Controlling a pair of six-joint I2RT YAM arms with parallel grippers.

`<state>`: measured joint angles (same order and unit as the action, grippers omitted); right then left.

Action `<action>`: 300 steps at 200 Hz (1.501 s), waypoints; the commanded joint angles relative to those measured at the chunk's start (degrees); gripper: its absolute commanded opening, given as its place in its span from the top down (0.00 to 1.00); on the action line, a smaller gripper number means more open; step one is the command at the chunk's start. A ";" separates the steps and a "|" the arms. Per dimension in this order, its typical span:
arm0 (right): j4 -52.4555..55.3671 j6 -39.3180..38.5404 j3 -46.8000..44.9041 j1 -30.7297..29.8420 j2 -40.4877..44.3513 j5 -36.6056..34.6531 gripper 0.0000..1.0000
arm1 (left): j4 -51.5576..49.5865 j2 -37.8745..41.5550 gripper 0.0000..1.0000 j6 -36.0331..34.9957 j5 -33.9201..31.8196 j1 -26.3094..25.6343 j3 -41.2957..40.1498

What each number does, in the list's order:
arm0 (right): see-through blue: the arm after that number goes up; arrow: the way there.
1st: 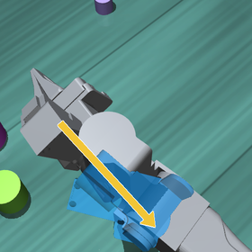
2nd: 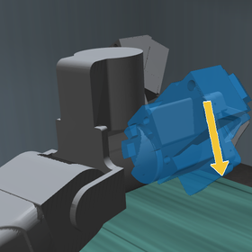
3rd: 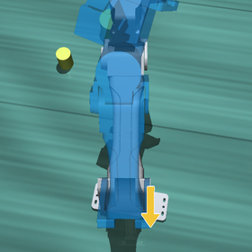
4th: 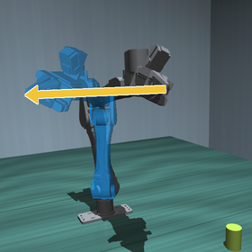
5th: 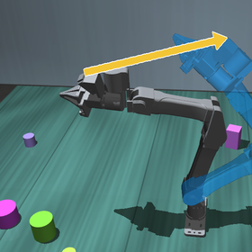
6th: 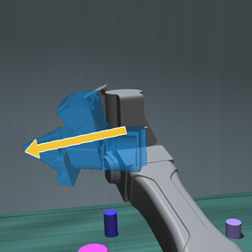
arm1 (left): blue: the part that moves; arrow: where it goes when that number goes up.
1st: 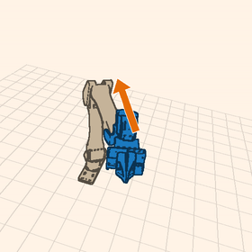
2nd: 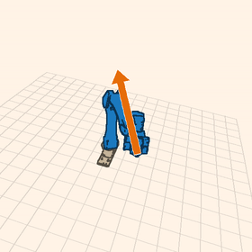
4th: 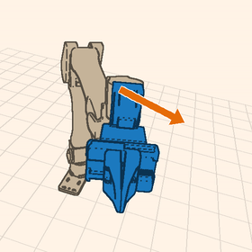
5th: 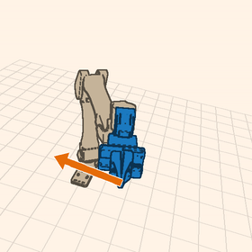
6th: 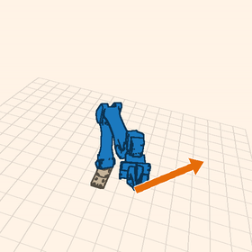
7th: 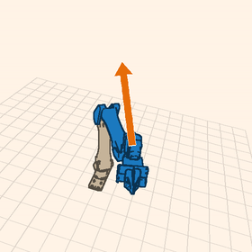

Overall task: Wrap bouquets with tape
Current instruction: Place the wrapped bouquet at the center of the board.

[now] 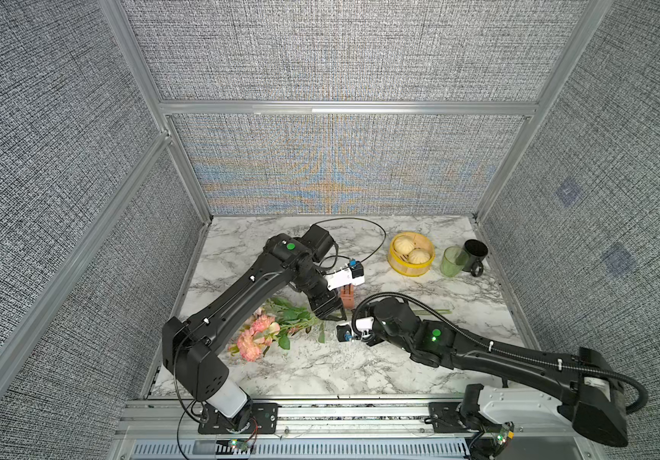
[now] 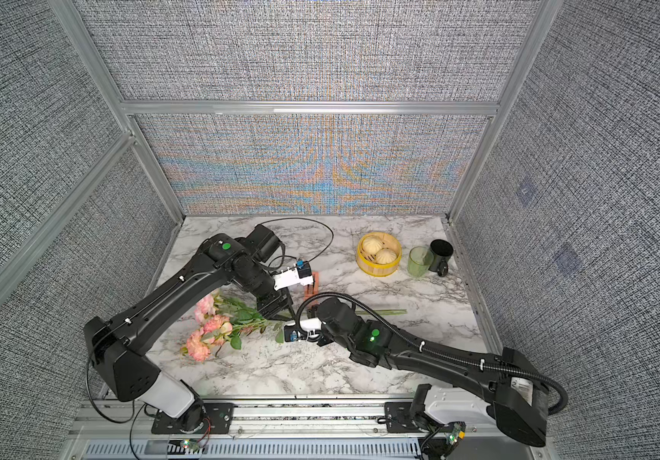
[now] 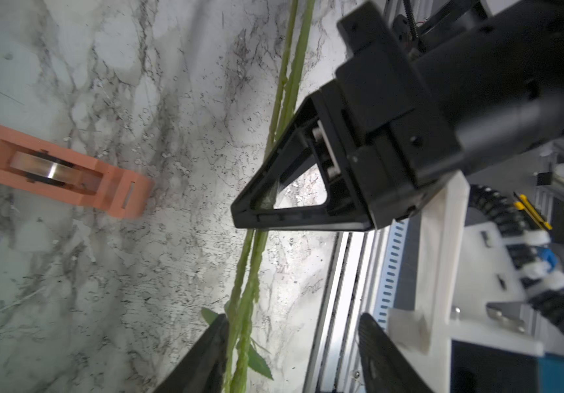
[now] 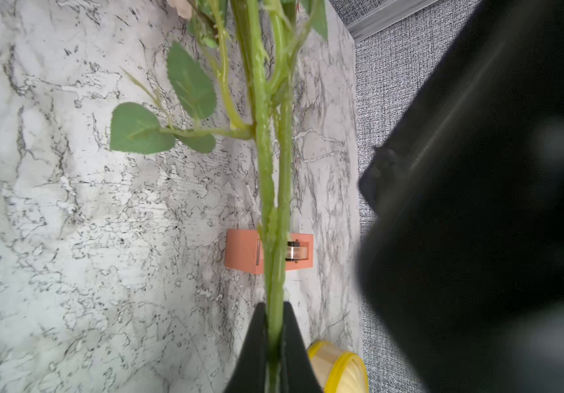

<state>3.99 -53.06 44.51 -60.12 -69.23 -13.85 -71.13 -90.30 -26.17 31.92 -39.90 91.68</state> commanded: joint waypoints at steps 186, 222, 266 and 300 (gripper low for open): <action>-0.85 6.40 5.37 9.78 -22.51 32.26 0.90 | 53.03 46.19 0.00 21.92 -44.47 10.55 -41.69; 1.76 6.04 7.07 10.59 -25.30 32.66 0.71 | 54.30 46.51 0.00 21.79 -48.74 10.90 -44.07; 4.24 6.57 8.58 10.73 -23.49 31.88 0.56 | 55.94 49.46 0.00 22.83 -49.92 10.98 -45.94; 3.20 9.02 7.19 10.72 -16.42 33.63 0.31 | 56.69 48.50 0.00 23.31 -55.69 11.34 -47.86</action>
<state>7.38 -46.15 52.58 -49.47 -89.19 18.09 -16.86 -40.97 -3.81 -18.65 -28.73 44.80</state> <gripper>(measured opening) 0.626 0.994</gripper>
